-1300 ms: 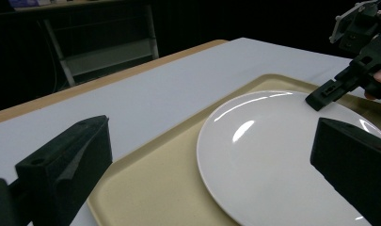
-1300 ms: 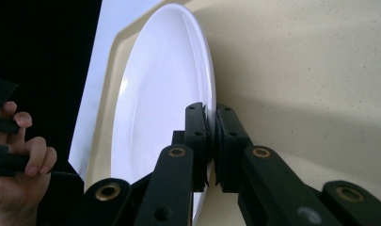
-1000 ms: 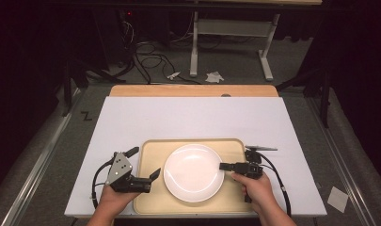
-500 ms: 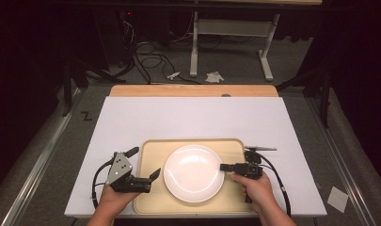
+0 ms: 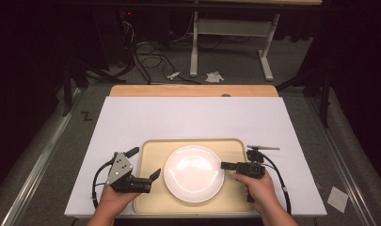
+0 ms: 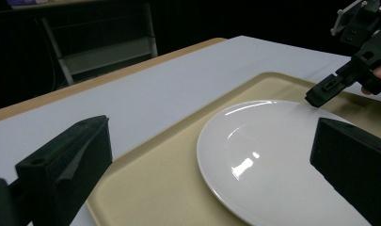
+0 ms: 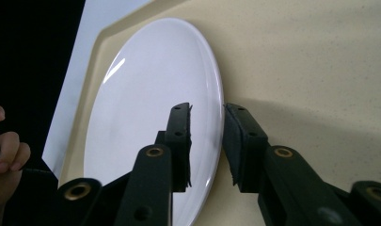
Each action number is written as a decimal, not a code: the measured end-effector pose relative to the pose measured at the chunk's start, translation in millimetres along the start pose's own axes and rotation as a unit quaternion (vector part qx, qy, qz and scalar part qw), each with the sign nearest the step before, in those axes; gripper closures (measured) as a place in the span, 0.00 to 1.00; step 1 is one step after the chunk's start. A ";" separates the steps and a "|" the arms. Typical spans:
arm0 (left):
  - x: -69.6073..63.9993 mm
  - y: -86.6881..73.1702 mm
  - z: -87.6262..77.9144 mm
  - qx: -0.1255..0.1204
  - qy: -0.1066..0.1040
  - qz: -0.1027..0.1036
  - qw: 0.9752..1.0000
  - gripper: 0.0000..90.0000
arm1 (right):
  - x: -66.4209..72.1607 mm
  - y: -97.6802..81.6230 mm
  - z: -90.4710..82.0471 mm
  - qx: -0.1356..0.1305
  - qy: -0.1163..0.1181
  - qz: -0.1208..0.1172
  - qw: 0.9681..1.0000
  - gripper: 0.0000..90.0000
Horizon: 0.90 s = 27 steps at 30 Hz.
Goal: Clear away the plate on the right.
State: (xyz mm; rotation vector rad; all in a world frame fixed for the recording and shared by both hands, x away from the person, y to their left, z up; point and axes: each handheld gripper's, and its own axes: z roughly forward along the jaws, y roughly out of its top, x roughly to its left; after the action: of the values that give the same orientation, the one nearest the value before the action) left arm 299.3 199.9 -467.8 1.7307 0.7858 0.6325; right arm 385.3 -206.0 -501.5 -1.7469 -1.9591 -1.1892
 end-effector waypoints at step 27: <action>-1.1 -0.5 -0.5 0.003 -0.003 0.000 1.000 0.00 | 9.8 2.1 -70.0 -0.106 -0.101 -0.233 0.961 0.24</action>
State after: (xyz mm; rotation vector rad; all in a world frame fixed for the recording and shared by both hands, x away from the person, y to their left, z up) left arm 298.1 199.4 -468.2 1.7367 0.7845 0.6250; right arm 362.6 -248.7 -449.9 -1.6007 -2.5491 -1.4625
